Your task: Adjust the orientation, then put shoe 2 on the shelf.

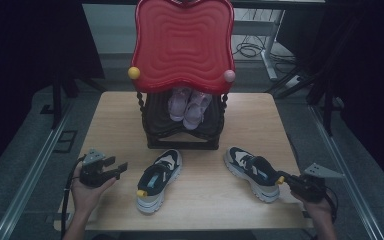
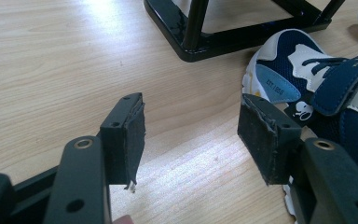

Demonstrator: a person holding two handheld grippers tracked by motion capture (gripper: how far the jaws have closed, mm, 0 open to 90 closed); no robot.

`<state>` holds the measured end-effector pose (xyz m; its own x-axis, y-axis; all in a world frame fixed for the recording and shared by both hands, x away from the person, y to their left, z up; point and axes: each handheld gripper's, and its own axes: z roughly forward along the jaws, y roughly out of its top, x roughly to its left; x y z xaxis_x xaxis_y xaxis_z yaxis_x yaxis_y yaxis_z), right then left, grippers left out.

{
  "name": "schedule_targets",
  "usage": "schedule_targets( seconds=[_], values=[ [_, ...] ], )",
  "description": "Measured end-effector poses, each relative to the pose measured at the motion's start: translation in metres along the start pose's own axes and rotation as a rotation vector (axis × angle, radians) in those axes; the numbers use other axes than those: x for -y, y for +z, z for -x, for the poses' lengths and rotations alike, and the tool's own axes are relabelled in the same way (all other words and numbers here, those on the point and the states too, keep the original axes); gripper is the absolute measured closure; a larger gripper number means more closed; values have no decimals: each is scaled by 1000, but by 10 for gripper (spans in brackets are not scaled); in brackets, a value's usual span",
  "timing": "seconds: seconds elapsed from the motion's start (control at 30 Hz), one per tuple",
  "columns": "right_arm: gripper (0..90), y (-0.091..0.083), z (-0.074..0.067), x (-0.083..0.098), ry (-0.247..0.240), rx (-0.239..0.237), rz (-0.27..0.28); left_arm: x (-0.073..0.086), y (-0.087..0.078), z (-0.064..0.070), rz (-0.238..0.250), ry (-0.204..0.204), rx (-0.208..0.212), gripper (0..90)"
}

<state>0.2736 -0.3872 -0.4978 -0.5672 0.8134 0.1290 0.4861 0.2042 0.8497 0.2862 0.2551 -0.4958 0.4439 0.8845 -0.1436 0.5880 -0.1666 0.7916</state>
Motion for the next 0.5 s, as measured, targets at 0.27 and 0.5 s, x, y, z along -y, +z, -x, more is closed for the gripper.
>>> schedule_targets(
  seconds=[0.27, 0.5],
  values=[
    [883, -4, 0, -2, 0, 21, 26, -2, -5, 4, 17, 6, 4, 418],
    [871, -7, 4, -7, 3, 33, 44, -9, -14, 11, 40, 14, 29, 413]
  ],
)
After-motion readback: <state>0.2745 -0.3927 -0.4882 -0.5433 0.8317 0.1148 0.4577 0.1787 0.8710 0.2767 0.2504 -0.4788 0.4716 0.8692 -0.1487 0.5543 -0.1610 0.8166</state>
